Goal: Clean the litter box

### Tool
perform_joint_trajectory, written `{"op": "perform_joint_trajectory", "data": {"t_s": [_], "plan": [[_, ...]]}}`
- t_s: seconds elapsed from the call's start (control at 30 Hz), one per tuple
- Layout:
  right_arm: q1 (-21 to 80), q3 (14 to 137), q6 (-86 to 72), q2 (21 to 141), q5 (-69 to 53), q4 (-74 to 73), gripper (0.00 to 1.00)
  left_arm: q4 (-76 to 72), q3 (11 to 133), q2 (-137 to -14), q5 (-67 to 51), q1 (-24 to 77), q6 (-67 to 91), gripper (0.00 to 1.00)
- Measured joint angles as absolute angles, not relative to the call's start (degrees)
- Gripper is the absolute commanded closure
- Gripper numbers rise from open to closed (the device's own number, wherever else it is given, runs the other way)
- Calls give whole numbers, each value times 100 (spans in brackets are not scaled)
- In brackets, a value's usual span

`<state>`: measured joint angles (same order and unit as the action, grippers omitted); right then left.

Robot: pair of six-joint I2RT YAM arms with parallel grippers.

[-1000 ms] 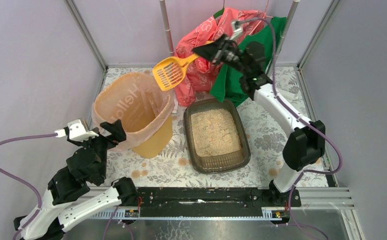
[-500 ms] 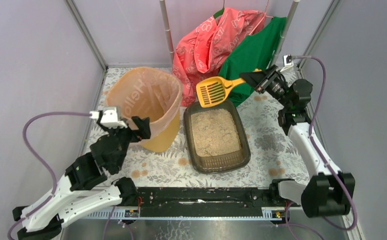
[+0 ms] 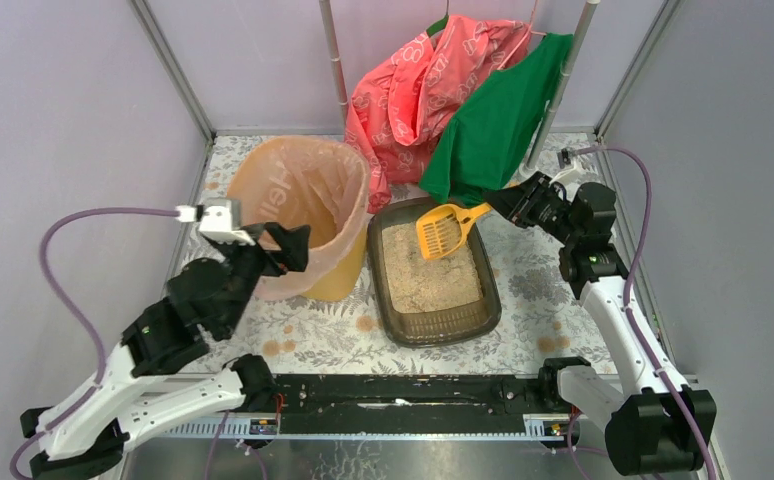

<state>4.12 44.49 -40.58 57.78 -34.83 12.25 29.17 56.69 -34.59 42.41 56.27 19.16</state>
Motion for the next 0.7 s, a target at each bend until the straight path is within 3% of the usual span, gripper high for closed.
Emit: {"op": "perform_joint_trajectory", "data": {"t_s": [0.23,0.47,0.7], "plan": [[412,4222,-3566,5527,-3085,655,100,3658,6224,-2495,4300,5627,2237,1],[563,4329,-2799,5411,-2397,-202,100,3957,6263,-2362,4174,5627,2475,1],[2110,5395,-1743,5577,-755,-1256,100,3728,6233,-2692,3900,5627,2397,1]]}}
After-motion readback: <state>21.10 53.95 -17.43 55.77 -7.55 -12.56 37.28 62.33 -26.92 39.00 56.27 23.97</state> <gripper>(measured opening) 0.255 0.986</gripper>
